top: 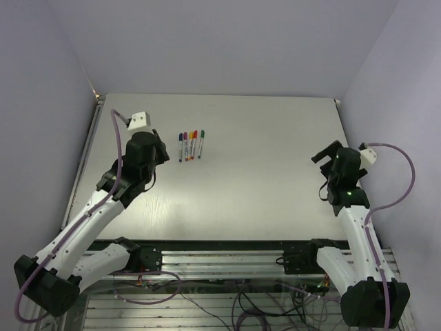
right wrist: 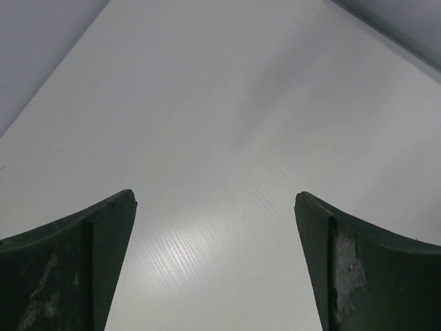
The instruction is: Insert the pens into the pen caps
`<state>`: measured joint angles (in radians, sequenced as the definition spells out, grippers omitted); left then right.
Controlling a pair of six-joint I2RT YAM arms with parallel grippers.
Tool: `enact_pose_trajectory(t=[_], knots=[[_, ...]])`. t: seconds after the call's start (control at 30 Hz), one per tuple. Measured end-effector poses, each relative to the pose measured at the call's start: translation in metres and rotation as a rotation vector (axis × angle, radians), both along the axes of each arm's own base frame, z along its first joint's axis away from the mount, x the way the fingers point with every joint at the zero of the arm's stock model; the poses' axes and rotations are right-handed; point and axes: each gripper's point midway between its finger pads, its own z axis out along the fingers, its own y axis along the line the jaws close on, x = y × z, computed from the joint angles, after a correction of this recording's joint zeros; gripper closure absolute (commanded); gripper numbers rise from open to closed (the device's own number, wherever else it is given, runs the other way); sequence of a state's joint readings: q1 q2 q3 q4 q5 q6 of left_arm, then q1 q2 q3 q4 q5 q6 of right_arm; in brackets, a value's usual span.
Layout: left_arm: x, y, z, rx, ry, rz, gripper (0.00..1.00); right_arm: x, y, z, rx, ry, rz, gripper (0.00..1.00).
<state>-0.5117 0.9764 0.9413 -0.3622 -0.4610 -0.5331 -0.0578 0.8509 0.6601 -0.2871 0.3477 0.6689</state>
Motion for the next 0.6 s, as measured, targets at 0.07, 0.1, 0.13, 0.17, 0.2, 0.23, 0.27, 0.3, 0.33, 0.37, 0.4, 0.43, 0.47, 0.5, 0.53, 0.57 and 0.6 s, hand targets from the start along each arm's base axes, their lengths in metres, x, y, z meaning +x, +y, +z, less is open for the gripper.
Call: enact_pose_trajectory(t=[0.07,0.1,0.13,0.17,0.2,0.23,0.27,0.3,0.33,0.37,0.4,0.43,0.47,0.5,0.53,0.57,0.6], knots=[[-0.005,0.004,-0.004,0.003,0.01,0.01,0.64,-0.005,-0.001,0.0,0.013,0.0,-0.019,0.0],[-0.006,0.005,-0.007,0.006,0.019,0.013,0.64,-0.007,-0.002,-0.001,0.02,0.005,-0.033,0.0],[-0.007,0.006,-0.008,0.006,0.025,0.015,0.64,-0.01,-0.003,-0.003,0.03,0.011,-0.051,0.0],[-0.008,0.006,-0.01,0.006,0.032,0.017,0.64,-0.012,-0.004,-0.005,0.036,0.017,-0.064,0.0],[-0.008,0.006,-0.013,0.008,0.041,0.018,0.64,-0.014,-0.005,-0.008,0.043,0.028,-0.08,0.0],[-0.009,0.006,-0.014,0.009,0.048,0.019,0.64,-0.016,-0.006,-0.01,0.052,0.035,-0.092,0.0],[-0.009,0.006,-0.016,0.01,0.053,0.02,0.64,-0.018,-0.006,-0.012,0.063,0.039,-0.107,0.0],[-0.009,0.006,-0.017,0.01,0.058,0.021,0.64,-0.019,-0.007,-0.014,0.074,0.044,-0.119,0.0],[-0.009,0.006,-0.018,0.011,0.061,0.021,0.64,-0.02,-0.007,-0.015,0.083,0.049,-0.128,0.0],[-0.009,0.006,-0.019,0.011,0.065,0.022,0.64,-0.021,-0.007,-0.017,0.09,0.055,-0.136,0.01],[-0.009,0.006,-0.02,0.01,0.067,0.023,0.64,-0.022,-0.007,-0.019,0.095,0.062,-0.143,0.01],[-0.009,0.006,-0.02,0.01,0.068,0.023,0.64,-0.022,-0.008,-0.02,0.097,0.07,-0.15,0.02],[-0.009,0.006,-0.021,0.01,0.069,0.024,0.64,-0.023,-0.009,-0.02,0.097,0.077,-0.158,0.03],[-0.009,0.006,-0.021,0.01,0.071,0.024,0.64,-0.023,-0.009,-0.021,0.097,0.081,-0.163,0.03],[-0.009,0.006,-0.022,0.01,0.073,0.024,0.64,-0.023,-0.01,-0.021,0.097,0.086,-0.171,0.03],[-0.009,0.006,-0.023,0.009,0.075,0.024,0.64,-0.023,-0.011,-0.021,0.096,0.091,-0.178,0.02],[-0.009,0.005,-0.024,0.01,0.077,0.024,0.64,-0.024,-0.012,-0.02,0.094,0.095,-0.184,0.01]])
